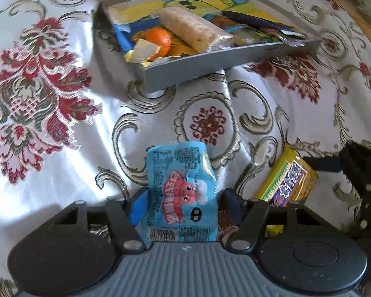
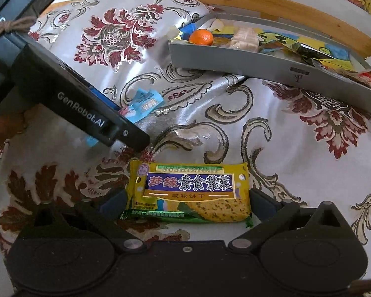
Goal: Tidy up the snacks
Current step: 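Grasp the yellow biscuit packet with the right tool while the left tool grasps the blue candy packet, then carry the biscuit packet with the right tool while the left tool carries the candy packet to the tray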
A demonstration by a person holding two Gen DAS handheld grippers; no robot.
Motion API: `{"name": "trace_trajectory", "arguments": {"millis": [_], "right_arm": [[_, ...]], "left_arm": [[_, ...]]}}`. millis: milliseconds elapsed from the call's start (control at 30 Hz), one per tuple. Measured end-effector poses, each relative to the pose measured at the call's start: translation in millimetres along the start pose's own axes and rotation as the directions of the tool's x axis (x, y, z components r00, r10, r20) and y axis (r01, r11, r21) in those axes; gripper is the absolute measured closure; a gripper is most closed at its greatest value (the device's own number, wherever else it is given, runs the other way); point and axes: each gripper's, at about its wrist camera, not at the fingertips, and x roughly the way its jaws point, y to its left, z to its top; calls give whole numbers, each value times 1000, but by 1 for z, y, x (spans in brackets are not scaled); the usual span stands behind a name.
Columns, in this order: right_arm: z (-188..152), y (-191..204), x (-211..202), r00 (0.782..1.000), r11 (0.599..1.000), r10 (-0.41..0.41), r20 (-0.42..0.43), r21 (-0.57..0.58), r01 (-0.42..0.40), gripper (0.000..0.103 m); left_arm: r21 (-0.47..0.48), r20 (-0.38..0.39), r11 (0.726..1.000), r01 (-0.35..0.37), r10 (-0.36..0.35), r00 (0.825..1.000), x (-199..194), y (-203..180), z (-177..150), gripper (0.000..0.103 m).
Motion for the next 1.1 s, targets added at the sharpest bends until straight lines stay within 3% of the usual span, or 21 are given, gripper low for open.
{"name": "trace_trajectory", "arguments": {"millis": [167, 533, 767, 1100], "right_arm": [[-2, 2, 1, 1000, 1000, -4, 5, -8, 4, 1], [-9, 6, -11, 999, 999, 28, 44, -27, -27, 15], [-14, 5, -20, 997, 999, 29, 78, -26, -27, 16], [-12, 4, -43, 985, 998, 15, 173, -61, -4, 16]], "left_arm": [[-33, 15, 999, -10, 10, 1000, -3, 3, -2, 45], [-96, 42, 995, -23, 27, 999, -19, -9, -19, 54], [-64, 104, 996, -67, 73, 992, -33, -20, -27, 68], [-103, 149, 988, -111, 126, 981, -49, -13, -25, 87]]}}
